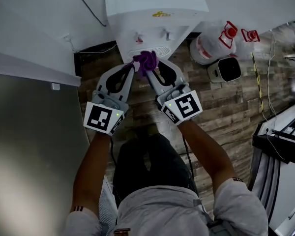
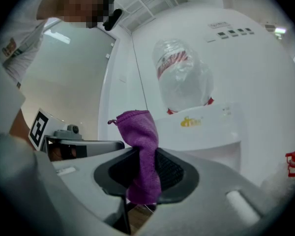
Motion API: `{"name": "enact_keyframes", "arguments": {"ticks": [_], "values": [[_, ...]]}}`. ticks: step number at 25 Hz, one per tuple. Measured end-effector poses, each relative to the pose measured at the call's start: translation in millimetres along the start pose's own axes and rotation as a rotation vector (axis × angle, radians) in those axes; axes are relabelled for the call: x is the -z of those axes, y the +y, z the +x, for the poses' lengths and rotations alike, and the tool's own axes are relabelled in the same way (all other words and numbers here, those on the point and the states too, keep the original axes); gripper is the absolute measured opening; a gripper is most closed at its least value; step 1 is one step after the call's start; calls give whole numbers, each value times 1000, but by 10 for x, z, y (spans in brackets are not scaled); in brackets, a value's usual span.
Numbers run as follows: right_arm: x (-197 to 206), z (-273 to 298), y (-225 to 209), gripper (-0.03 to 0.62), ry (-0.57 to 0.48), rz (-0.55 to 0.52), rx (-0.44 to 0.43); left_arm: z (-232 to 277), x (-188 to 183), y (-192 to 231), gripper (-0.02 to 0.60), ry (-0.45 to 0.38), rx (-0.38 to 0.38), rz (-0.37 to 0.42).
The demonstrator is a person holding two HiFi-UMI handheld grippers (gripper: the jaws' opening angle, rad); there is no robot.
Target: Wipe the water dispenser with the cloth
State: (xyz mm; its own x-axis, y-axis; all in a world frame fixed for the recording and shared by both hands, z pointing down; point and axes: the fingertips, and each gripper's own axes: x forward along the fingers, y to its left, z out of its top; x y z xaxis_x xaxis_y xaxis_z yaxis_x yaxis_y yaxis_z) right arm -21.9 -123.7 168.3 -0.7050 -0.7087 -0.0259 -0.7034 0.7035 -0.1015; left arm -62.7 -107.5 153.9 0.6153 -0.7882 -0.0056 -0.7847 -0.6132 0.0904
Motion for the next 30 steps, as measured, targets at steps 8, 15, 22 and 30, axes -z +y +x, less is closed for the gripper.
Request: {"name": "enact_keyframes", "arguments": {"ticks": [8,15,22,30], "values": [[-1178,70,165,100,-41,10,-29,-65,-1151,-33,-2,-38,-15,30],[-2042,47,324,100,-83,-9,-37,-176,-1998,-202,-2,-93,-30,27],[-2393,-25,463,98,-99,1,-29,-328,-2415,-304,-2,-120,-31,49],[-2620,-114,573,97,-112,-50,-32,-346,-2581,-430,-2,-129,-4,56]]}}
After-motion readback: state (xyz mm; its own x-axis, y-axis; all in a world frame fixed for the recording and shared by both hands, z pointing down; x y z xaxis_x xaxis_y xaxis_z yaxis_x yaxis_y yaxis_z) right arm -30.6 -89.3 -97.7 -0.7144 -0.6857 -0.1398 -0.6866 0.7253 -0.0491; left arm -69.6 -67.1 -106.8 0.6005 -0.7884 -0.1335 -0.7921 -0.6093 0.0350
